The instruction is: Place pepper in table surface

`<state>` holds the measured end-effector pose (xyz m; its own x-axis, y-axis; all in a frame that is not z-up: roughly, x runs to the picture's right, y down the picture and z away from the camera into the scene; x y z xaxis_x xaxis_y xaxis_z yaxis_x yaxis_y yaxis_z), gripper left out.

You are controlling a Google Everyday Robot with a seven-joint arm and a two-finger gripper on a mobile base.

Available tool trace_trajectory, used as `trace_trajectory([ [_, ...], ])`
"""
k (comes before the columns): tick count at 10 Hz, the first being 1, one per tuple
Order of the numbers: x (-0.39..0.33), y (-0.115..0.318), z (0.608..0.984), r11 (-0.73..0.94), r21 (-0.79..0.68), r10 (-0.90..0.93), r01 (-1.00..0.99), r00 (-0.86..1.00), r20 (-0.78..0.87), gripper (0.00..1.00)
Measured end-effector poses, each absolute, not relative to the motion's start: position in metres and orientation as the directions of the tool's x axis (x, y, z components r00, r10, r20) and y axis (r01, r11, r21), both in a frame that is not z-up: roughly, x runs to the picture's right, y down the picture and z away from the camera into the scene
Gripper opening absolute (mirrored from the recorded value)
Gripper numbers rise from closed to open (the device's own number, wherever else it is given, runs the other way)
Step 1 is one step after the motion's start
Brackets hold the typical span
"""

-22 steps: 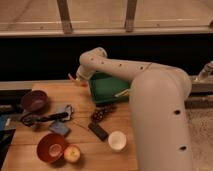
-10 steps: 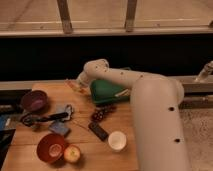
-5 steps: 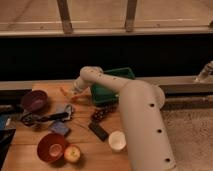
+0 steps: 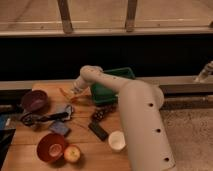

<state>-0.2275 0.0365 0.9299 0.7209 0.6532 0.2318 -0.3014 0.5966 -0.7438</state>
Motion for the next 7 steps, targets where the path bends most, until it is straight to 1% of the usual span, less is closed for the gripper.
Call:
trace_trajectory([
  [5, -0.219, 0.030, 0.926, 0.607, -0.733, 0.644, -0.306, 0.730, 0.229, 0.72],
  [7, -0.213, 0.012, 0.922, 0.633, -0.709, 0.628, -0.311, 0.742, 0.235, 0.72],
])
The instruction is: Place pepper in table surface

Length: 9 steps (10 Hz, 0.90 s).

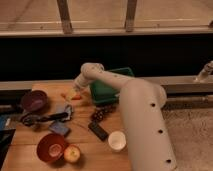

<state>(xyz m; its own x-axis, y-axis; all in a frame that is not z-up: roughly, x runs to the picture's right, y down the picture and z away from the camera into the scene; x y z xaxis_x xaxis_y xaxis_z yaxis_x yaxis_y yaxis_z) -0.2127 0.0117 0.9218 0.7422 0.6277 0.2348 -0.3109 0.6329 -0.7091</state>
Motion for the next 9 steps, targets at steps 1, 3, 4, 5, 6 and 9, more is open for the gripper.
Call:
trace_trajectory([
  [1, -0.204, -0.008, 0.915, 0.656, -0.679, 0.621, -0.330, 0.747, 0.237, 0.72],
  [3, -0.186, -0.041, 0.898, 0.691, -0.623, 0.618, -0.367, 0.746, 0.247, 0.72],
  [4, -0.173, -0.059, 0.883, 0.710, -0.583, 0.618, -0.394, 0.745, 0.249, 0.72],
  [5, -0.155, -0.075, 0.865, 0.727, -0.534, 0.624, -0.432, 0.740, 0.252, 0.72],
  [6, -0.140, -0.082, 0.854, 0.733, -0.500, 0.634, -0.462, 0.730, 0.256, 0.72],
  [9, -0.104, -0.087, 0.826, 0.729, -0.429, 0.667, -0.533, 0.692, 0.276, 0.72],
])
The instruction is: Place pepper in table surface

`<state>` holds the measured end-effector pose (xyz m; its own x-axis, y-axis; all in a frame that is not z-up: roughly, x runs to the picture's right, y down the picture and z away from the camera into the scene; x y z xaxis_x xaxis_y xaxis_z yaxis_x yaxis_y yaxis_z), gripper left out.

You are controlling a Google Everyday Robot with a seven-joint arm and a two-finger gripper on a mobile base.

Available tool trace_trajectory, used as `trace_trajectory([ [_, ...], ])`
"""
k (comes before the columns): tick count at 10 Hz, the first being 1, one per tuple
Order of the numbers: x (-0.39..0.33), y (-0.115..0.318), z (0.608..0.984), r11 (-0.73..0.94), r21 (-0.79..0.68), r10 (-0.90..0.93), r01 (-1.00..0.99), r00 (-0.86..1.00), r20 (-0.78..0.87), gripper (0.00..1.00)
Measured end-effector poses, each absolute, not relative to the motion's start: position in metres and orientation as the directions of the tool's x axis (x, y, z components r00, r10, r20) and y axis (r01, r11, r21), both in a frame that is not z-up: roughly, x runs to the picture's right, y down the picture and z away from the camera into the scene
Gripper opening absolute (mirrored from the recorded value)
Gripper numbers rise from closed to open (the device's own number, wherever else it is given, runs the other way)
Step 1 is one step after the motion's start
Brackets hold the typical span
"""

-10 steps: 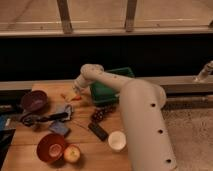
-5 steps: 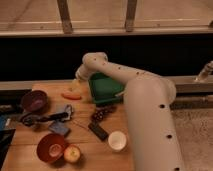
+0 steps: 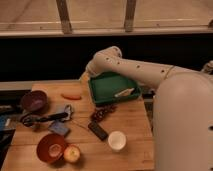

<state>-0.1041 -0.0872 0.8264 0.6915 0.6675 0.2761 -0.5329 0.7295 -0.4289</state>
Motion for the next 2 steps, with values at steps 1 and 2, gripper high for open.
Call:
trace_trajectory([
  [1, -0.1031, -0.0870, 0.8245, 0.730, -0.425, 0.668, -0.535, 0.690, 0.279, 0.72],
  [2, -0.1028, -0.0871, 0.8245, 0.730, -0.425, 0.668, -0.535, 0.690, 0.279, 0.72],
])
